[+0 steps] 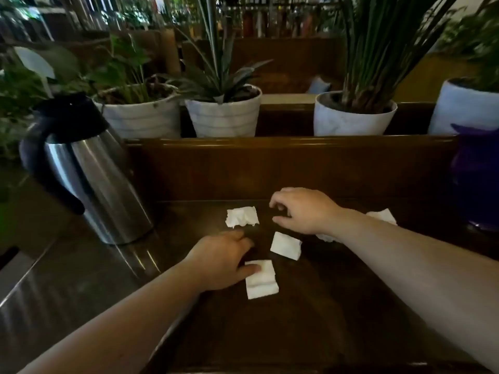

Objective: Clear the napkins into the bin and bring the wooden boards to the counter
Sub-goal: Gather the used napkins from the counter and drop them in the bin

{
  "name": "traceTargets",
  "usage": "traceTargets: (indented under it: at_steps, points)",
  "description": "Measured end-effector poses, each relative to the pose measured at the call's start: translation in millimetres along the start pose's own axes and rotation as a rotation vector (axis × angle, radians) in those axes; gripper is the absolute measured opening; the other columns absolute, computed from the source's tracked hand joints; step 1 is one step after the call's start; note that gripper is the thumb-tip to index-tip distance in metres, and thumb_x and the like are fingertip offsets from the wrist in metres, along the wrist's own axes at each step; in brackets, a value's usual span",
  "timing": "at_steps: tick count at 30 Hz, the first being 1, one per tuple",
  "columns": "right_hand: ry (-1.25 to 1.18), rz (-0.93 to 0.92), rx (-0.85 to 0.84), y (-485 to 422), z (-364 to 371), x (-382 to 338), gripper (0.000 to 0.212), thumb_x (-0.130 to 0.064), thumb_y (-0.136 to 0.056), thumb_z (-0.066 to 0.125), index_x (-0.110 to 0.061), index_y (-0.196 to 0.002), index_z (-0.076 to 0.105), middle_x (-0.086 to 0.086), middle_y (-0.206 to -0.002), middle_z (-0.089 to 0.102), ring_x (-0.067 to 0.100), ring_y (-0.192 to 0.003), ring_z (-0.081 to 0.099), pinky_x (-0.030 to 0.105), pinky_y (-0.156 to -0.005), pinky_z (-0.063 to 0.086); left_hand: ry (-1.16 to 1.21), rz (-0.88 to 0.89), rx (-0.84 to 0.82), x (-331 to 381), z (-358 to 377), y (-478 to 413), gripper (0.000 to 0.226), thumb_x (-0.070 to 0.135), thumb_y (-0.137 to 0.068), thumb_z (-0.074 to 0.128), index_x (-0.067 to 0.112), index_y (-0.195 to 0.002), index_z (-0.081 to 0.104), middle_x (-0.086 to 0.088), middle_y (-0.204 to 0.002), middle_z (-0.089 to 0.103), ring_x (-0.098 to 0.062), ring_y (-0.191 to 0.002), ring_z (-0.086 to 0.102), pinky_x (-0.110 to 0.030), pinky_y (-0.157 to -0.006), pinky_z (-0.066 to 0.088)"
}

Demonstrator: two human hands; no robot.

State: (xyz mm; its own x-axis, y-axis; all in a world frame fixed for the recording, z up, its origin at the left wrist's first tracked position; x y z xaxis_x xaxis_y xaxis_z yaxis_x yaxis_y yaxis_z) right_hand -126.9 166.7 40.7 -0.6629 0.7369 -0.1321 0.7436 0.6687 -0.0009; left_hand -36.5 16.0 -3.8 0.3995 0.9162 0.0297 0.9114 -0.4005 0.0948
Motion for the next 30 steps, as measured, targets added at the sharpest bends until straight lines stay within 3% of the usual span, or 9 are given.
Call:
traceTargets:
  at_steps: [7, 11, 14, 17, 20, 26, 30]
  points:
    - [-0.050, -0.035, -0.023, -48, 18, -6, 0.026, -0.035, -0.090, 0.058, -0.025, -0.114, 0.060, -0.009, -0.097, 0.050, 0.011, -0.083, 0.052, 0.027, -0.062, 0.043, 0.017, 0.048, 0.043, 3, -1, -11, 0.061, 0.066, -0.084, 0.037, 0.026, -0.128, 0.048, 0.001, -0.116, 0.055, -0.013, -0.096, 0.053, -0.035, -0.078, 0.052]
    - [-0.036, -0.093, -0.067, -68, 32, -13, 0.030, -0.041, -0.090, 0.056, -0.024, -0.115, 0.060, -0.006, -0.099, 0.052, 0.015, -0.087, 0.053, 0.032, -0.068, 0.049, 0.016, 0.055, 0.051, 6, 2, -10, 0.065, 0.072, -0.081, 0.036, 0.028, -0.127, 0.049, 0.003, -0.113, 0.053, -0.013, -0.097, 0.051, -0.032, -0.084, 0.046]
    - [-0.009, -0.130, -0.085, -77, 41, -15, 0.030, -0.042, -0.090, 0.056, -0.024, -0.113, 0.061, -0.004, -0.101, 0.055, 0.015, -0.083, 0.054, 0.029, -0.059, 0.042, 0.034, 0.044, 0.072, 6, 5, -8, 0.062, 0.071, -0.081, 0.035, 0.029, -0.122, 0.053, 0.003, -0.111, 0.054, -0.014, -0.098, 0.051, -0.032, -0.085, 0.043]
    - [-0.026, -0.163, -0.053, -80, 45, -16, 0.024, -0.039, -0.091, 0.056, -0.025, -0.110, 0.063, -0.004, -0.099, 0.055, 0.014, -0.079, 0.053, 0.027, -0.053, 0.035, 0.044, 0.087, 0.152, 9, 6, -5, 0.048, 0.061, -0.086, 0.036, 0.027, -0.105, 0.063, 0.003, -0.096, 0.061, -0.015, -0.087, 0.058, -0.032, -0.075, 0.048]
    - [-0.065, -0.167, -0.020, -79, 46, -13, 0.017, -0.035, -0.092, 0.056, -0.025, -0.103, 0.064, -0.003, -0.097, 0.061, 0.014, -0.080, 0.057, 0.027, -0.057, 0.041, 0.054, 0.113, 0.151, 11, 6, -7, 0.039, 0.050, -0.090, 0.035, 0.025, -0.092, 0.065, 0.004, -0.084, 0.064, -0.013, -0.076, 0.060, -0.029, -0.065, 0.050]
    - [-0.164, -0.142, 0.007, -61, 22, 15, 0.009, -0.032, -0.092, 0.056, -0.026, -0.093, 0.063, -0.008, -0.087, 0.062, 0.008, -0.073, 0.054, 0.027, -0.058, 0.040, 0.089, 0.158, 0.228, 13, -16, -19, 0.033, 0.042, -0.090, 0.039, 0.022, -0.090, 0.066, 0.003, -0.080, 0.066, -0.013, -0.068, 0.062, -0.031, -0.055, 0.054]
    - [-0.155, -0.075, 0.053, -37, 0, 46, 0.005, -0.032, -0.092, 0.058, -0.029, -0.089, 0.061, -0.009, -0.084, 0.061, 0.007, -0.073, 0.056, 0.027, -0.059, 0.045, 0.135, 0.226, 0.269, 23, -29, -36, 0.033, 0.043, -0.091, 0.041, 0.022, -0.095, 0.065, 0.003, -0.088, 0.067, -0.012, -0.074, 0.062, -0.032, -0.055, 0.052]
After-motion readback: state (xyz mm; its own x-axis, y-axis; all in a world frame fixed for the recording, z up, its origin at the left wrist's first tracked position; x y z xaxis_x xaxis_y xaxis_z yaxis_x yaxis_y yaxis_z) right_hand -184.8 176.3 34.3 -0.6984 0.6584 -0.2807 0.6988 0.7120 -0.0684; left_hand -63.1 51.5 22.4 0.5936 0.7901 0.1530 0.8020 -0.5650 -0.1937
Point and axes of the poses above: each hand's wrist, its own y-axis away from the middle knuckle, its own z-axis out of the palm, x = y × z, the point moved 4 cm from there along -y, towards the middle knuckle
